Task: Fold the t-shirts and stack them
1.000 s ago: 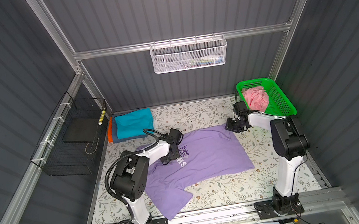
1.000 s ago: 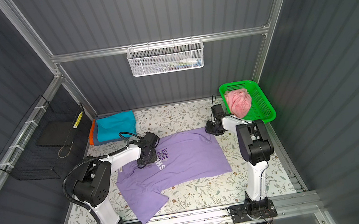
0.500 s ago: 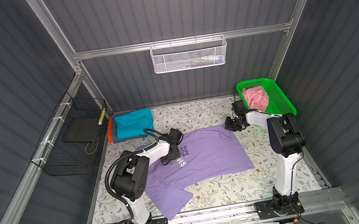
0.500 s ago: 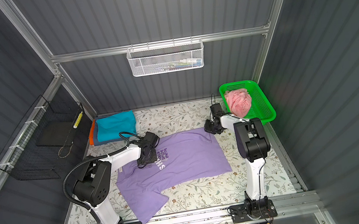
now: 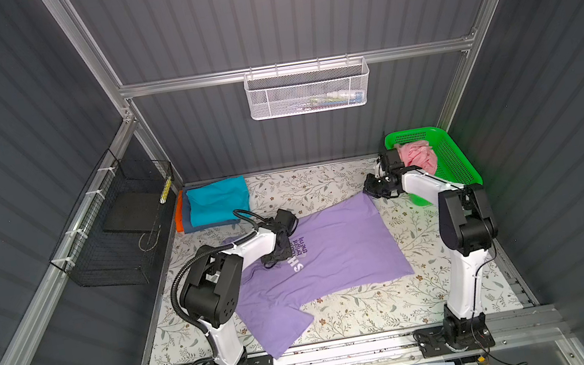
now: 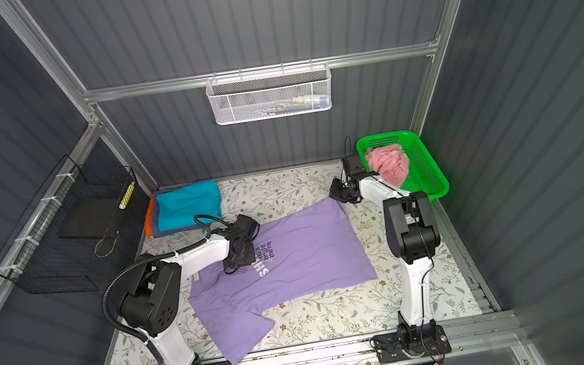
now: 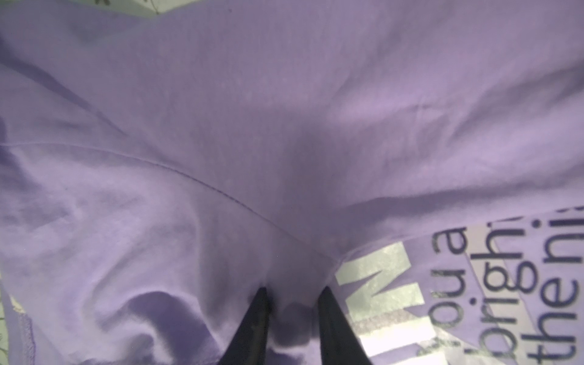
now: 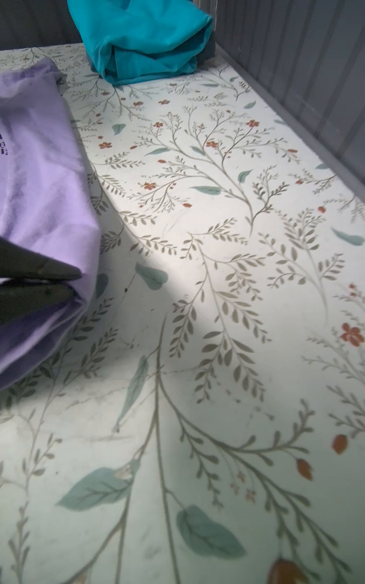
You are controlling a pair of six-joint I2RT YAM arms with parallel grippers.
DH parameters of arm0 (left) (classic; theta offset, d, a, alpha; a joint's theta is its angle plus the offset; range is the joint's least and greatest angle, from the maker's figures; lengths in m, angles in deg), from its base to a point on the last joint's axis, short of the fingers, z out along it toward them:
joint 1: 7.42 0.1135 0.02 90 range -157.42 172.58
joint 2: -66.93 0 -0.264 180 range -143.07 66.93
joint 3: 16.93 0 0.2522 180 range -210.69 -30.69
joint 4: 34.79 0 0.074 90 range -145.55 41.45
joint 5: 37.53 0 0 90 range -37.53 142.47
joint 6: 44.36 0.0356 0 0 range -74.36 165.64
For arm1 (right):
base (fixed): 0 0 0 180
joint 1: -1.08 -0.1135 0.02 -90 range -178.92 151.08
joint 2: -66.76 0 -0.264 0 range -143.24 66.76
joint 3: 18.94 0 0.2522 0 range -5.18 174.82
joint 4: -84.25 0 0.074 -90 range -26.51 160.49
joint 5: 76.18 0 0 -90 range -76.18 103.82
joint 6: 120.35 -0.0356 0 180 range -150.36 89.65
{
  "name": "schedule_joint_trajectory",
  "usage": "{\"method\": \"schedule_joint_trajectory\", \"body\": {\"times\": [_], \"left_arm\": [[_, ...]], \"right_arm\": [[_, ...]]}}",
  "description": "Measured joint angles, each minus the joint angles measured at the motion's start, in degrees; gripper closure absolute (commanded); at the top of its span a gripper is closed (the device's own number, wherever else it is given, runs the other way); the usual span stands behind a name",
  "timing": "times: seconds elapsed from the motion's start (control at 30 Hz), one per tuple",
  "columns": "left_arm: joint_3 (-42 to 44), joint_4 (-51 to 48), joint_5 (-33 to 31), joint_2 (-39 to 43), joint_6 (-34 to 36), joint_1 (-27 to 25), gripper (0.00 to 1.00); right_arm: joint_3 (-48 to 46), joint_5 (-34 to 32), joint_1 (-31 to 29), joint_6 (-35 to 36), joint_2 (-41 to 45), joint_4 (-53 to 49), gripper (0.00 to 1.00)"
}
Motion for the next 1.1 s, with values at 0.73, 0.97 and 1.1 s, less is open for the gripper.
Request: {"method": "schedule_joint_trajectory", "body": {"times": [0.73,0.97,1.1], "left_arm": [[-8.9,-7.0,0.0,-0.4,2.1,-0.2,0.54],[-9.0,-12.2,-2.7,16.8,0.8,-3.5,0.76],[-3.3,-17.6,-4.2,26.1,-3.6,-8.9,0.78]], "right_arm": [[2.8,-5.0,1.0,0.0,-1.1,-4.1,0.58],[-11.0,-10.9,-0.8,1.5,21.0,-2.9,0.59],[-22.8,-13.6,-4.5,2.4,32.6,-2.8,0.62]]}}
